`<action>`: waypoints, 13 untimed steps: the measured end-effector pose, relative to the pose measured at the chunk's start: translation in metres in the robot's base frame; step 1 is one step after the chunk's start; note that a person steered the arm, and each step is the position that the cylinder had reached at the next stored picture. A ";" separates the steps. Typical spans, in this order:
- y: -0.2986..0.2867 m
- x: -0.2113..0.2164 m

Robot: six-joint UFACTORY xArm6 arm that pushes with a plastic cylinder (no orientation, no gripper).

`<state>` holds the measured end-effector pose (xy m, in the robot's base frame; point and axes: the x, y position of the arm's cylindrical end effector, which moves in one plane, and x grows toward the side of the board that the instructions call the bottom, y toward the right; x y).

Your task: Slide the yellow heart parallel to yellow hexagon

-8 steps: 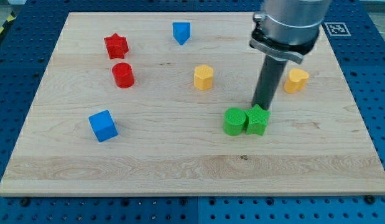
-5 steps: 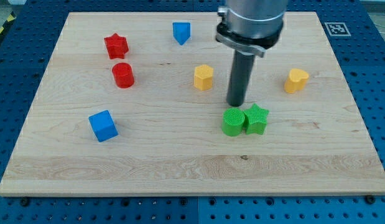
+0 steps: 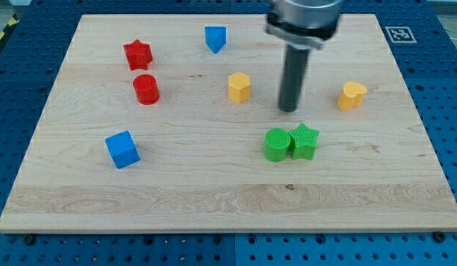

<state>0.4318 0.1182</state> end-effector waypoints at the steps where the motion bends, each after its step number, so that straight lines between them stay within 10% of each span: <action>1: 0.061 0.008; 5: 0.161 -0.004; 13: -0.038 0.008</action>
